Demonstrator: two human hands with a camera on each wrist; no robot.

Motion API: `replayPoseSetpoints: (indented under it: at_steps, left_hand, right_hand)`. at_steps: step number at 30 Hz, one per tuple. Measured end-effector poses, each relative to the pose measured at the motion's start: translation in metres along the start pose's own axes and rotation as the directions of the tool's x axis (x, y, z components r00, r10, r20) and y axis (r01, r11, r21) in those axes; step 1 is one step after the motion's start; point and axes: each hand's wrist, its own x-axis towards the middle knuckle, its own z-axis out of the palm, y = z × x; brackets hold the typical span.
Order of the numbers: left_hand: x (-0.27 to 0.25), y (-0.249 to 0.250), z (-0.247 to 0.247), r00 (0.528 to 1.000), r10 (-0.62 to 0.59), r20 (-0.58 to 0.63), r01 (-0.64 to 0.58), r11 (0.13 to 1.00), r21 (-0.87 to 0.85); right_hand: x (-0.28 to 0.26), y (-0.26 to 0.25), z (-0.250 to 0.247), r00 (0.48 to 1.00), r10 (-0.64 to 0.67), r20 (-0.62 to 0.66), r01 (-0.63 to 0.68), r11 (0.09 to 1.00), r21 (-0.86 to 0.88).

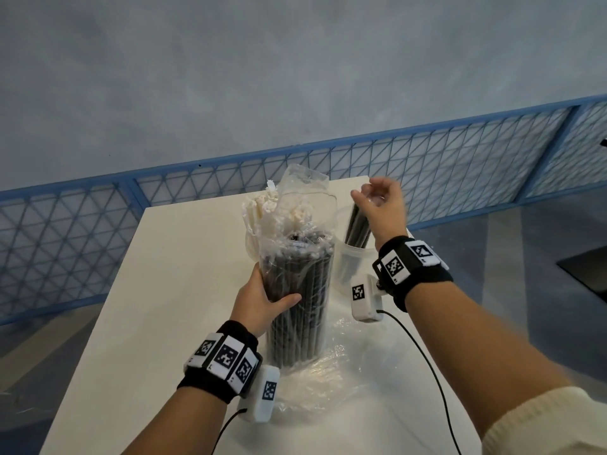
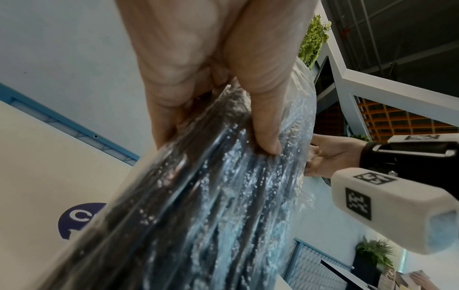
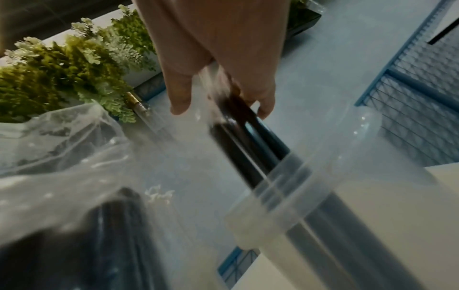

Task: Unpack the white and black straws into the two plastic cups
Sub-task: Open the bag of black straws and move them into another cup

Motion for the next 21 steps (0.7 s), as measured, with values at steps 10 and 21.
replayPoseSetpoints:
  at_steps: [10, 21]
  left_hand:
    - [0.000, 0.001, 0.007, 1.000, 0.017, -0.004, -0.017, 1.000, -0.012]
    - [-0.004, 0.001, 0.012, 1.000, 0.019, -0.002, -0.019, 0.998, -0.055]
  right_hand:
    - [-0.063, -0.045, 0.005, 0.813, -0.227, 0.537, 0.549, 0.608, -0.574]
    - [-0.060, -0.064, 0.005, 0.678, 0.190, 0.710, 0.581, 0.453, -0.676]
